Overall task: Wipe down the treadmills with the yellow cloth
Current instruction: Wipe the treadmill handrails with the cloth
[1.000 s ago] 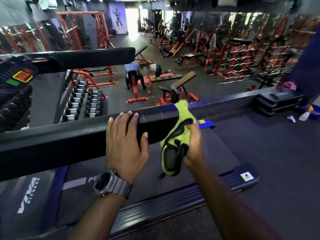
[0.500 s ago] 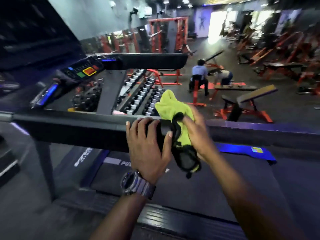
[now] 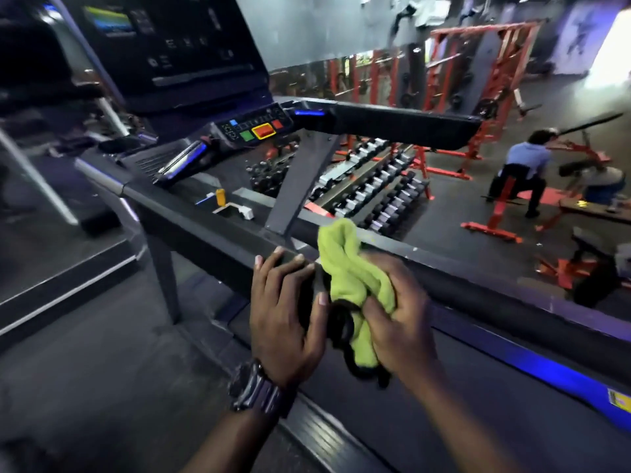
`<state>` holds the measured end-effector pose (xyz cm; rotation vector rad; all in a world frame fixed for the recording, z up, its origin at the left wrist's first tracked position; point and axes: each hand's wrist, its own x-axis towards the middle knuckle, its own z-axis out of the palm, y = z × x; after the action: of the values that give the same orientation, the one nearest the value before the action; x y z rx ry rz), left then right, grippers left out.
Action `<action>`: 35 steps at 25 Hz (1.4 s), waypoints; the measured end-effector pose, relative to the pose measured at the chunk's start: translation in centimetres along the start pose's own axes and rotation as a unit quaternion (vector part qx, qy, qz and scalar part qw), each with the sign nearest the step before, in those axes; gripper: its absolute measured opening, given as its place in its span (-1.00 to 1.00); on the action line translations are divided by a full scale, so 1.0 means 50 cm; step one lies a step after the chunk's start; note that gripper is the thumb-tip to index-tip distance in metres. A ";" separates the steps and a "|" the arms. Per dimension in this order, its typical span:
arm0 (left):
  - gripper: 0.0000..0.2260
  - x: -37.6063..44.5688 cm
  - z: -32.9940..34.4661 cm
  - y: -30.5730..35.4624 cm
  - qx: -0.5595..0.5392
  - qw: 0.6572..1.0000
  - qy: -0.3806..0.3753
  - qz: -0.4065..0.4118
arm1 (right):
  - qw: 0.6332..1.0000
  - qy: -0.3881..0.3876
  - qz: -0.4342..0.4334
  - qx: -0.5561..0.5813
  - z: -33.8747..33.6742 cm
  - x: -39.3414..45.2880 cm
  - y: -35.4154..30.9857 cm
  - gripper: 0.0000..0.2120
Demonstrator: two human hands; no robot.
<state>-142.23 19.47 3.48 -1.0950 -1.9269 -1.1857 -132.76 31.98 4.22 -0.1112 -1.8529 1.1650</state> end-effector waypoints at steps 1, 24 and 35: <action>-0.68 -0.002 -0.001 -0.002 0.005 1.000 0.001 -0.001 | 0.999 -0.024 -0.018 -0.013 0.004 0.030 -0.006 -0.53; -0.86 0.044 0.086 0.146 0.187 0.868 0.255 -0.382 | 0.723 -0.640 -0.260 -0.017 0.153 0.414 0.008 -0.58; -0.75 0.147 0.110 0.211 0.309 0.731 0.160 -0.587 | 0.684 -0.640 -0.345 -0.064 0.226 0.433 -0.031 -0.65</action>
<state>-136.76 29.56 11.50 0.8143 -2.4091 -0.9756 -152.96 34.39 17.85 1.5851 -2.6920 0.4612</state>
